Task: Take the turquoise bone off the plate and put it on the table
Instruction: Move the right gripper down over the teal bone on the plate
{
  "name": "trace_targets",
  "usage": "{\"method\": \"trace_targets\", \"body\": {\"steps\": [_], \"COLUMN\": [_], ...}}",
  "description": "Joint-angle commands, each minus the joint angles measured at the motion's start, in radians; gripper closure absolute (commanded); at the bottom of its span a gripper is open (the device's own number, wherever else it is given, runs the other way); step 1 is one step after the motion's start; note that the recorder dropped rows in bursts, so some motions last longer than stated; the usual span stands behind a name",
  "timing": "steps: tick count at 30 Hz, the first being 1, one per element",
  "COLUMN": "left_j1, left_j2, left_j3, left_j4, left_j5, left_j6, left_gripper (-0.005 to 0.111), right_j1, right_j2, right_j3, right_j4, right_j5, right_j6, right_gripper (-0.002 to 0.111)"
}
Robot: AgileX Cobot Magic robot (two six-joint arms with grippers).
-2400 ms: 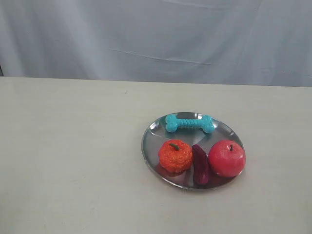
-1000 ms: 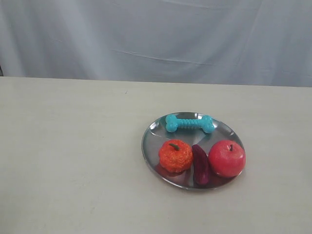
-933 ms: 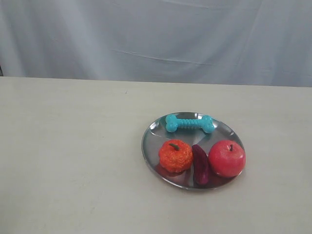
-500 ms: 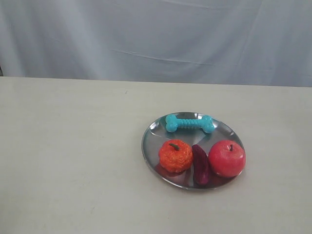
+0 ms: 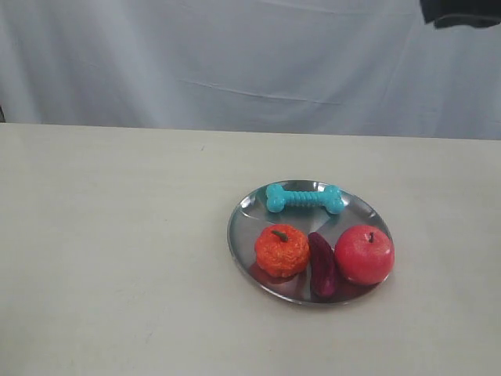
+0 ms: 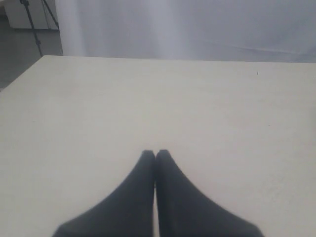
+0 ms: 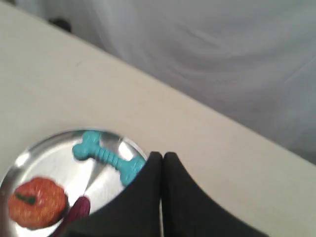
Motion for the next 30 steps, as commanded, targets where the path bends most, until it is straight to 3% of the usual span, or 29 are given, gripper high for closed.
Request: {"method": "trace_targets", "body": {"steps": [1, 9, 11, 14, 16, 17, 21, 26, 30], "left_j1": [-0.008, -0.008, -0.008, -0.008, -0.008, -0.008, -0.008, -0.008, -0.008], "left_j2": [-0.001, -0.001, -0.001, -0.001, -0.001, -0.001, -0.001, -0.001, -0.001], "left_j3": [0.003, 0.003, 0.003, 0.003, 0.003, 0.003, 0.003, 0.003, 0.003], "left_j4": [-0.001, -0.001, -0.001, -0.001, -0.001, -0.001, -0.001, -0.001, -0.001], "left_j5": [-0.005, -0.005, -0.005, -0.005, -0.005, -0.005, -0.005, -0.005, -0.005], "left_j6": [-0.004, -0.004, -0.004, -0.004, -0.004, -0.004, -0.004, -0.004, -0.004], "left_gripper": [0.107, 0.107, 0.107, 0.107, 0.107, 0.107, 0.107, 0.107, 0.107], "right_j1": [-0.005, -0.005, -0.005, -0.005, -0.005, -0.003, 0.020, 0.094, 0.123], "right_j2": [0.211, 0.489, 0.548, 0.621, 0.655, 0.672, 0.743, 0.792, 0.825], "right_j3": [-0.151, -0.214, -0.214, -0.214, -0.214, -0.214, -0.214, -0.221, -0.221], "right_j4": [0.055, 0.146, 0.192, 0.239, 0.247, 0.247, 0.242, 0.242, 0.242], "right_j5": [0.283, 0.214, 0.207, 0.158, 0.115, 0.108, 0.096, -0.033, -0.097], "right_j6": [-0.194, -0.414, -0.466, -0.489, -0.504, -0.529, -0.682, -0.714, -0.714], "right_gripper": [0.109, 0.106, 0.093, 0.059, 0.043, 0.041, 0.063, 0.054, 0.054]}}
